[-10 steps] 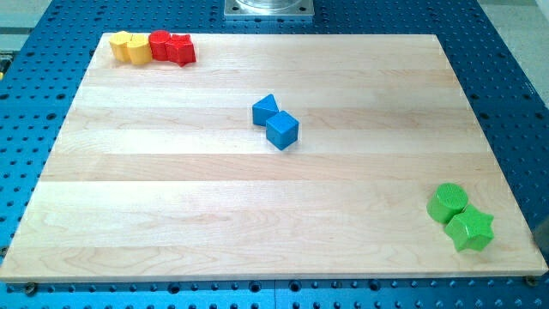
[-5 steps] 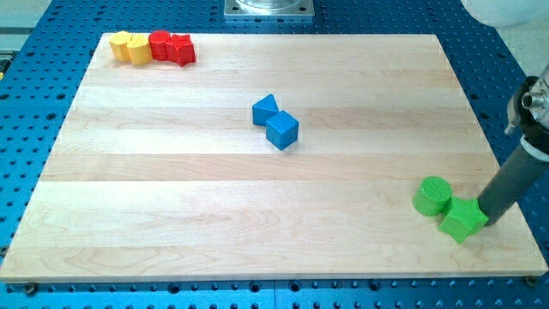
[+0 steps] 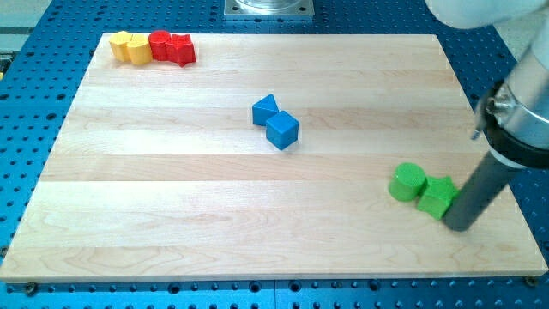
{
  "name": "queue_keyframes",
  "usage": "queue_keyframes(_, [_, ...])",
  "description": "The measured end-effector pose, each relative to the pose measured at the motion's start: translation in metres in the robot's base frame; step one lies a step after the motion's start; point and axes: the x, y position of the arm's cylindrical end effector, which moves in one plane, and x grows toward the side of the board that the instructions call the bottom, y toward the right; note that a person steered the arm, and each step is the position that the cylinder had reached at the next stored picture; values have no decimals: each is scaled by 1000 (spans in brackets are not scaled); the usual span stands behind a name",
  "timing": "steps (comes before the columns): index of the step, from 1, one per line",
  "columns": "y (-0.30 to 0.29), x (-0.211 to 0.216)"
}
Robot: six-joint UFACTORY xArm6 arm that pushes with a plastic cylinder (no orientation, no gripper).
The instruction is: Place the green blocks at the center of the board
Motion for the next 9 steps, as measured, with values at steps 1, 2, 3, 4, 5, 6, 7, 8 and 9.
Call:
queue_keyframes(1, [-24,-24])
queue_keyframes(2, [-52,-52])
queue_keyframes(3, [-81,-82])
queue_keyframes(4, [-108,-112])
queue_keyframes(5, [-125,-130])
queue_keyframes(6, [-109,-139])
queue_keyframes(7, [-111,-176])
queue_keyframes(8, [-112,-192])
queue_keyframes(9, [-119,-211])
